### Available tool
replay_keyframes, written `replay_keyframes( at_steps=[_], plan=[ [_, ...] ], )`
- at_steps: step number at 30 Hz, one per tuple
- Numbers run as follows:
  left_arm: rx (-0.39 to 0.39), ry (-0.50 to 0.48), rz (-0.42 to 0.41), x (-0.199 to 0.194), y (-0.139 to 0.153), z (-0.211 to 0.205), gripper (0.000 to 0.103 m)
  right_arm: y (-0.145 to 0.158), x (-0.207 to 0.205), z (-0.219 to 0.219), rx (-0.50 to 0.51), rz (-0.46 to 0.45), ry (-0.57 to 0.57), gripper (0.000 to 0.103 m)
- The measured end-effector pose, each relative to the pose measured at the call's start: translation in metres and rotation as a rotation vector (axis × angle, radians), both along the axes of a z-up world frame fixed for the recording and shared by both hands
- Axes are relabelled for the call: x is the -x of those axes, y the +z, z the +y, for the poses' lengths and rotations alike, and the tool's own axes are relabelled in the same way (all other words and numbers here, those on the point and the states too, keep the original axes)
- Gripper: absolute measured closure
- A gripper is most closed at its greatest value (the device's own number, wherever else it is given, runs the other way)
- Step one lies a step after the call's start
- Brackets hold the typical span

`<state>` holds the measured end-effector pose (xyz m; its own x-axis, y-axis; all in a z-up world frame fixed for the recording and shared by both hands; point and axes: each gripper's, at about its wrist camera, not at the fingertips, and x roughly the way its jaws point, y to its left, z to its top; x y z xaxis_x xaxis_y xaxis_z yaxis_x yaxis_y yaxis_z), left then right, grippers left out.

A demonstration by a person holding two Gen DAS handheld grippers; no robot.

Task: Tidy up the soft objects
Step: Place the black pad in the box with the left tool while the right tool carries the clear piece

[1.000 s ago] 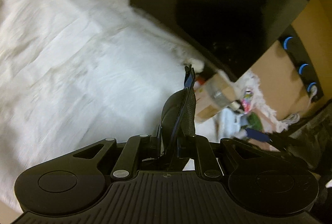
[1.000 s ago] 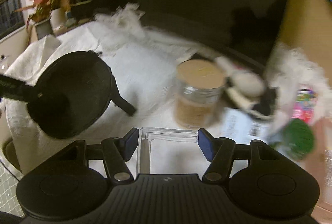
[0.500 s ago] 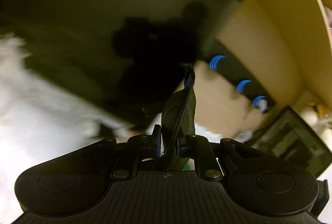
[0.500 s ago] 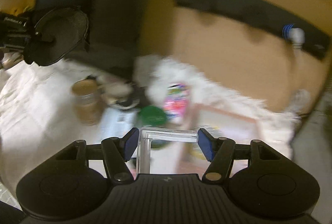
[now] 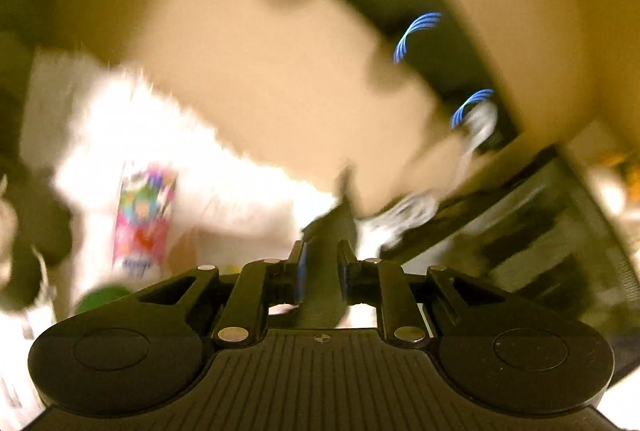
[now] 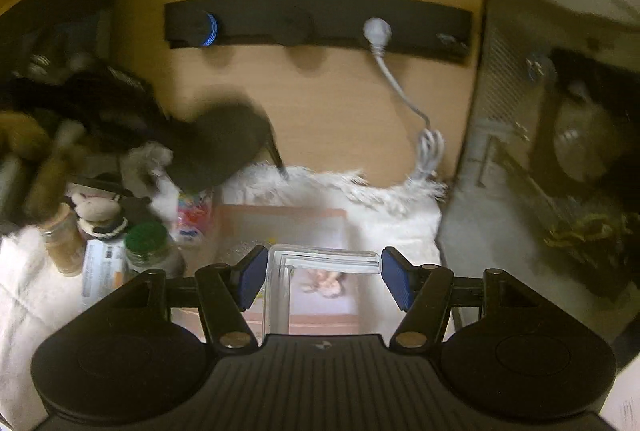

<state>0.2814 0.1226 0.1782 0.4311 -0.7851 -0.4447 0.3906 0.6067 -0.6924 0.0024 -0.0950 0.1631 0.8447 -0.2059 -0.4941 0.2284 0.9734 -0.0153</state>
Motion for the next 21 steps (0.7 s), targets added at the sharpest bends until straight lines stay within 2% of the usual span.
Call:
replay_keyframes(
  at_steps=[2, 5, 9, 13, 14, 16, 18, 20, 21],
  plan=[
    [-0.065, 0.004, 0.034, -0.001, -0.021, -0.019, 0.085, -0.004, 0.004, -0.009, -0.016, 0.007, -0.006, 0.04],
    [-0.098, 0.015, 0.065, 0.007, -0.046, -0.021, 0.085, -0.01, 0.0, -0.019, -0.031, 0.023, -0.004, 0.04],
    [-0.121, 0.088, 0.025, 0.039, -0.059, 0.02, 0.085, -0.01, -0.025, -0.024, -0.055, 0.026, 0.046, 0.04],
    [-0.22, 0.145, -0.06, 0.079, -0.055, 0.072, 0.085, -0.012, -0.069, -0.018, -0.1, 0.053, 0.138, 0.04],
    [-0.254, 0.154, -0.075, 0.089, -0.057, 0.084, 0.085, -0.015, -0.082, -0.016, -0.117, 0.063, 0.158, 0.038],
    [-0.321, 0.176, -0.095, 0.107, -0.057, 0.103, 0.085, -0.022, -0.104, -0.012, -0.148, 0.084, 0.188, 0.015],
    [-0.407, 0.216, -0.096, 0.121, -0.066, 0.119, 0.085, -0.028, -0.118, -0.006, -0.152, 0.091, 0.19, 0.014],
    [-0.483, 0.259, -0.051, 0.13, -0.08, 0.133, 0.085, -0.033, -0.124, 0.001, -0.151, 0.111, 0.198, 0.014],
    [-0.497, 0.273, -0.023, 0.133, -0.087, 0.139, 0.085, -0.036, -0.124, 0.006, -0.153, 0.118, 0.207, 0.014]
  ],
)
